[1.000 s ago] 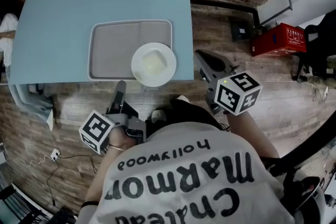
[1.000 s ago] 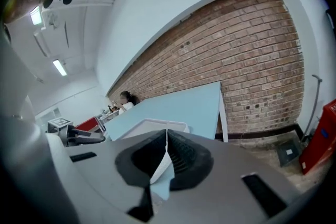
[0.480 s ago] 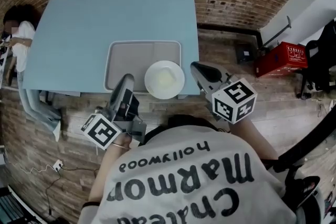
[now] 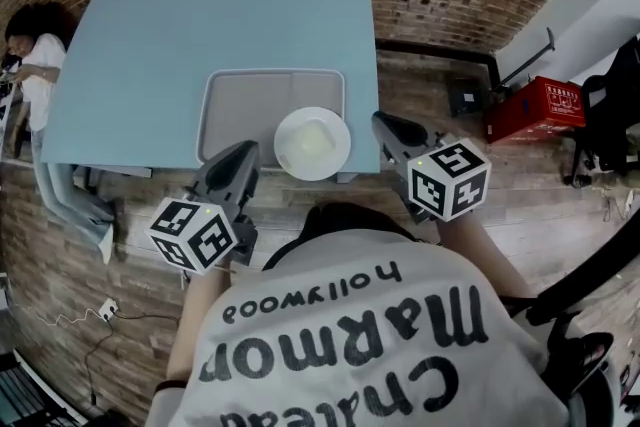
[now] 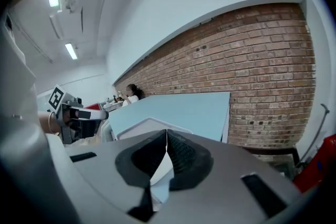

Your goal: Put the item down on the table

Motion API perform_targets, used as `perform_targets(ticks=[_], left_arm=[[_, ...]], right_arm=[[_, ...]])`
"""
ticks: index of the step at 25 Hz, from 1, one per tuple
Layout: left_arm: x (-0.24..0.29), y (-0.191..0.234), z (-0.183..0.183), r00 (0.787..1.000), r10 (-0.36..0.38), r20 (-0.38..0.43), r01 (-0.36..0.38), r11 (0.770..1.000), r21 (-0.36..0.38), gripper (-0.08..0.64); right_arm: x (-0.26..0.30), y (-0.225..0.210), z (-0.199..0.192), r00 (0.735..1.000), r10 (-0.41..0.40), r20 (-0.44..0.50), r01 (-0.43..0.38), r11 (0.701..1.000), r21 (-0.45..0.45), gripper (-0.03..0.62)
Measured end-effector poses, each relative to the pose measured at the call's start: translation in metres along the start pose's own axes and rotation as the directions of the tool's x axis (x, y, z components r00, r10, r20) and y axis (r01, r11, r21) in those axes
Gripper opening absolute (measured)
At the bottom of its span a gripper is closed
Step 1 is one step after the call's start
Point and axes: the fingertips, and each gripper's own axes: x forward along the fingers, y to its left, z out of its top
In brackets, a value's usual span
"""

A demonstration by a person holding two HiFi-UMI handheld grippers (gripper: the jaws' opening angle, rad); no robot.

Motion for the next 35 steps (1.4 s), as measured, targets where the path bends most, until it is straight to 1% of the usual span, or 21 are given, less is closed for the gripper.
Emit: perform_targets(ticks=[2, 6, 9, 11, 15, 23, 31, 35], left_arm=[[0.000, 0.002, -0.004, 1.000, 0.008, -0.011, -0.008, 1.000, -0.006, 0.026], [0.001, 0.007, -0.012, 0.999, 0.030, -0.038, -0.029, 0.999, 0.023, 0.026], [0.001, 0.005, -0.018, 0.999, 0.016, -0.048, -0.015, 1.000, 0.014, 0.026], [0.001, 0.003, -0.021, 0.999, 0.010, -0.052, -0.010, 1.000, 0.009, 0.026], [-0.003, 0.005, -0.023, 0.998, 0.017, -0.055, -0.016, 1.000, 0.012, 0.026], [-0.008, 0.010, -0.026, 0.998, 0.033, -0.052, -0.034, 0.999, -0.007, 0.026], [-0.011, 0.008, -0.029, 0.998, 0.030, -0.052, -0.030, 1.000, -0.006, 0.026], [-0.009, 0.008, -0.030, 0.998, 0.023, -0.061, -0.024, 1.000, -0.010, 0.026]], right_arm=[[0.000, -0.003, -0.003, 1.000, -0.013, -0.012, 0.013, 1.000, 0.009, 0.009], [0.001, -0.013, -0.004, 0.998, -0.058, -0.027, 0.059, 0.998, 0.035, 0.009], [0.000, -0.016, -0.006, 0.996, -0.075, -0.040, 0.076, 0.997, 0.028, 0.009], [0.000, -0.016, -0.007, 0.996, -0.072, -0.045, 0.073, 0.997, 0.022, 0.009], [0.001, -0.012, -0.008, 0.997, -0.069, -0.044, 0.069, 0.997, 0.014, 0.009], [0.002, -0.014, -0.013, 0.996, -0.070, -0.058, 0.070, 0.998, 0.004, 0.009], [0.002, -0.008, -0.018, 0.996, -0.060, -0.072, 0.060, 0.998, -0.012, 0.009], [0.003, -0.009, -0.017, 0.995, -0.064, -0.073, 0.064, 0.998, -0.004, 0.009]])
